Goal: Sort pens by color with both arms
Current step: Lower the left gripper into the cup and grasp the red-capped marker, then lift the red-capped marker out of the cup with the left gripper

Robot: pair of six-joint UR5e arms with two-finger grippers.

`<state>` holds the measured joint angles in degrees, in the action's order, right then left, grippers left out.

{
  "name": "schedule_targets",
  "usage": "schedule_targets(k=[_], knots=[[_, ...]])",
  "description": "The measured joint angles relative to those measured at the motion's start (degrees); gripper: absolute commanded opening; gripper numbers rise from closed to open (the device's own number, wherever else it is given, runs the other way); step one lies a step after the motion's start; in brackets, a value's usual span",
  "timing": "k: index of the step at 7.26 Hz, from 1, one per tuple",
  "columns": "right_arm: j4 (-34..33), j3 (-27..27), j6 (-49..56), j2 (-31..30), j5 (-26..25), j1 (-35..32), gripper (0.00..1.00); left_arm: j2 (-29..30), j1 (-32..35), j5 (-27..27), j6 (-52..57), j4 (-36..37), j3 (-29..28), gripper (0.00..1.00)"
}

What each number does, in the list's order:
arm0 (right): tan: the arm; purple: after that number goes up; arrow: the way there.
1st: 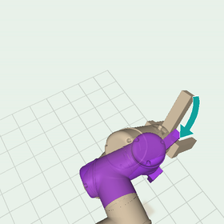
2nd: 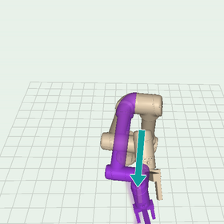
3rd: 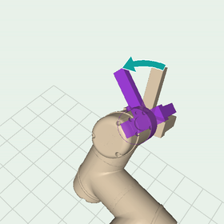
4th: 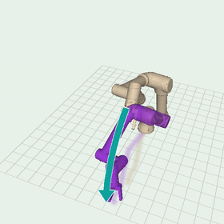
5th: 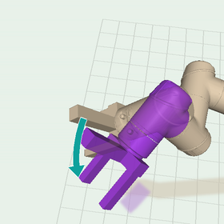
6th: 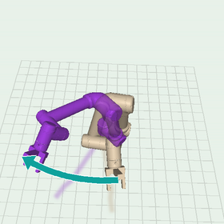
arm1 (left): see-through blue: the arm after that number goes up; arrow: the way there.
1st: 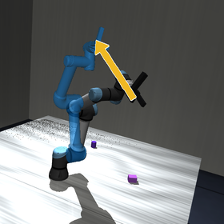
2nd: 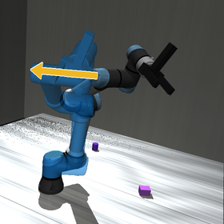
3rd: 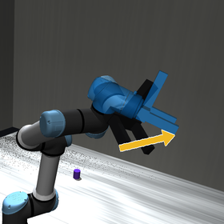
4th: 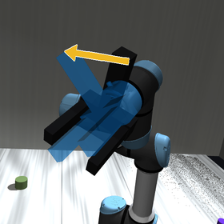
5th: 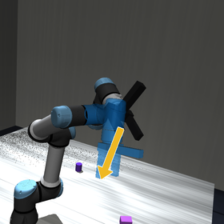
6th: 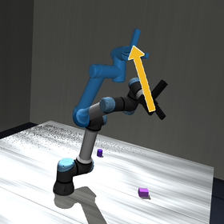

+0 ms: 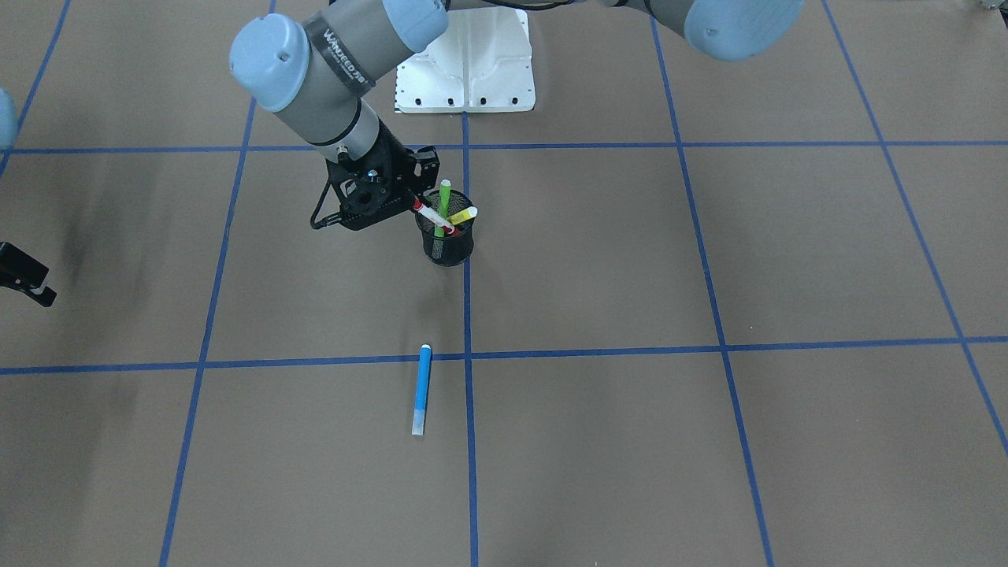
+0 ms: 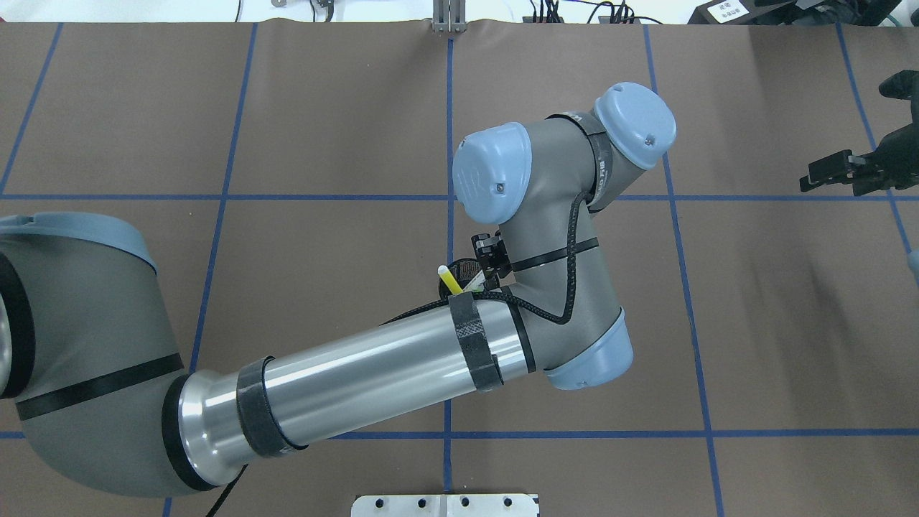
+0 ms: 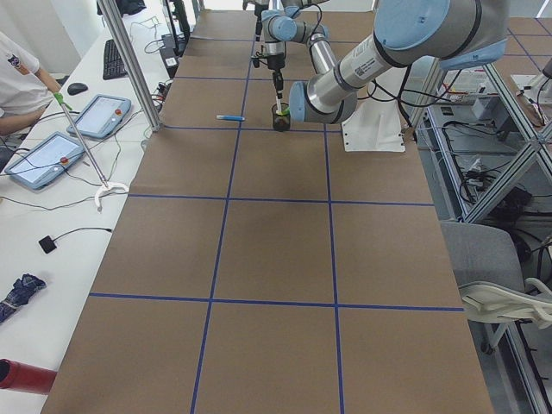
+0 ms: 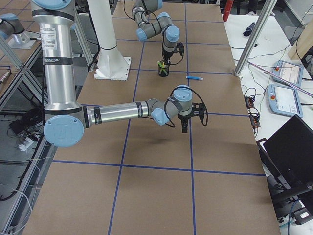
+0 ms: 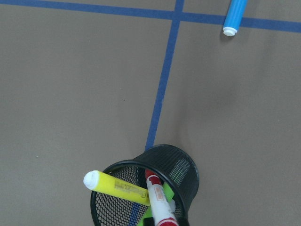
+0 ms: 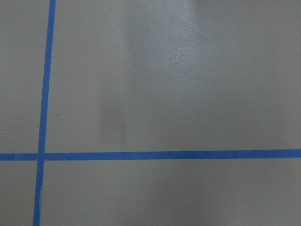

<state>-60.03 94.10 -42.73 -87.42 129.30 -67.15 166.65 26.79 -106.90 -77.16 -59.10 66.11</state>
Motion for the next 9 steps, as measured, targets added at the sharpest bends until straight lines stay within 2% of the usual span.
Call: schedule_targets(k=[3,5,6,7,9], knots=[[0.1,0.1,-0.2,0.1,0.0,0.0,0.98,-1.9,1.8,0.5,0.0,4.4,10.7,0.0],[0.1,0.1,-0.3,0.2,-0.1,0.1,0.98,-7.0,3.1,4.1,0.3,4.1,22.3,0.0],[0.1,0.1,-0.4,0.3,-0.2,0.1,0.98,-10.5,3.5,6.4,0.5,1.8,27.7,0.0],[0.1,0.2,-0.6,0.5,-0.6,0.1,0.98,-14.6,4.2,9.3,0.5,-4.7,31.3,0.0],[0.1,0.1,-0.8,0.9,-1.3,0.2,0.98,-23.8,4.9,16.0,0.5,-26.9,32.3,0.0]])
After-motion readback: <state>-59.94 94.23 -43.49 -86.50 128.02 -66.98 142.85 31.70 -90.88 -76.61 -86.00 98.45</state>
